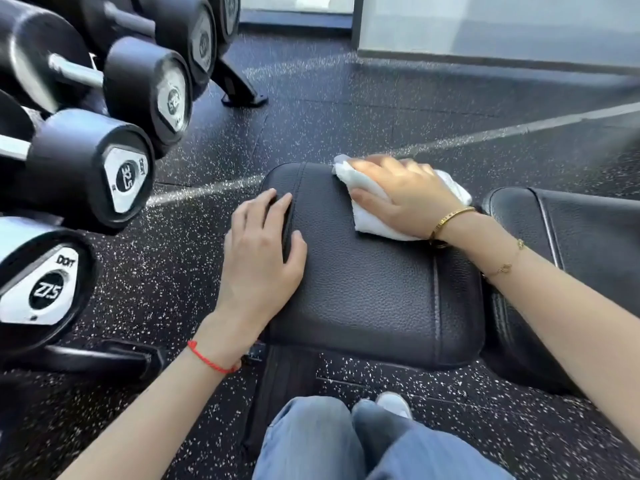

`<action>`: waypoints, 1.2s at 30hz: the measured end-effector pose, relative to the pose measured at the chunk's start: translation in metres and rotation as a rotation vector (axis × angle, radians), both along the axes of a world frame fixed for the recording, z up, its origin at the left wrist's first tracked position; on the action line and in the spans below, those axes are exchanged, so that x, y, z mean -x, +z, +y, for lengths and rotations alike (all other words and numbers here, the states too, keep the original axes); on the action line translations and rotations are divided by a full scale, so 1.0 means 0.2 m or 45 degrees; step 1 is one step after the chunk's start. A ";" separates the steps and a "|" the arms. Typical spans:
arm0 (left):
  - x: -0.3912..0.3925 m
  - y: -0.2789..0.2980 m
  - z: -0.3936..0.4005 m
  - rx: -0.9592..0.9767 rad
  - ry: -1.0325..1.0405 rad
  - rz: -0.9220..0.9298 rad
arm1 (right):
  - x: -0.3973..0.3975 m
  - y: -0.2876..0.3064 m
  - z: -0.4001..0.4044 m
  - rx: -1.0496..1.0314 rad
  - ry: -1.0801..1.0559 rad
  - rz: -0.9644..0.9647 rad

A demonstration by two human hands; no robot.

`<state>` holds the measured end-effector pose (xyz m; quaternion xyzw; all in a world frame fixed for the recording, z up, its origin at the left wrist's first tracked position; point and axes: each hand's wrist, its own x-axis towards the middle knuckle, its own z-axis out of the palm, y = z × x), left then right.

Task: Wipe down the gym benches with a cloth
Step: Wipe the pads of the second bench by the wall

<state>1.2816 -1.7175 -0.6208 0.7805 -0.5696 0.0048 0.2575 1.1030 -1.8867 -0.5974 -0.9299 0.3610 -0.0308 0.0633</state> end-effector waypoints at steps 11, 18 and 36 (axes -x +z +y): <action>0.09 0.14 -0.30 -0.229 0.606 0.239 | -0.54 0.11 -0.27 -0.820 0.217 0.177; 0.15 0.13 -0.36 -0.339 0.738 0.247 | -0.13 0.23 -0.35 -1.102 0.140 0.138; 0.18 0.16 -0.40 -0.420 0.771 0.235 | 0.00 0.16 -0.44 -1.141 0.172 0.197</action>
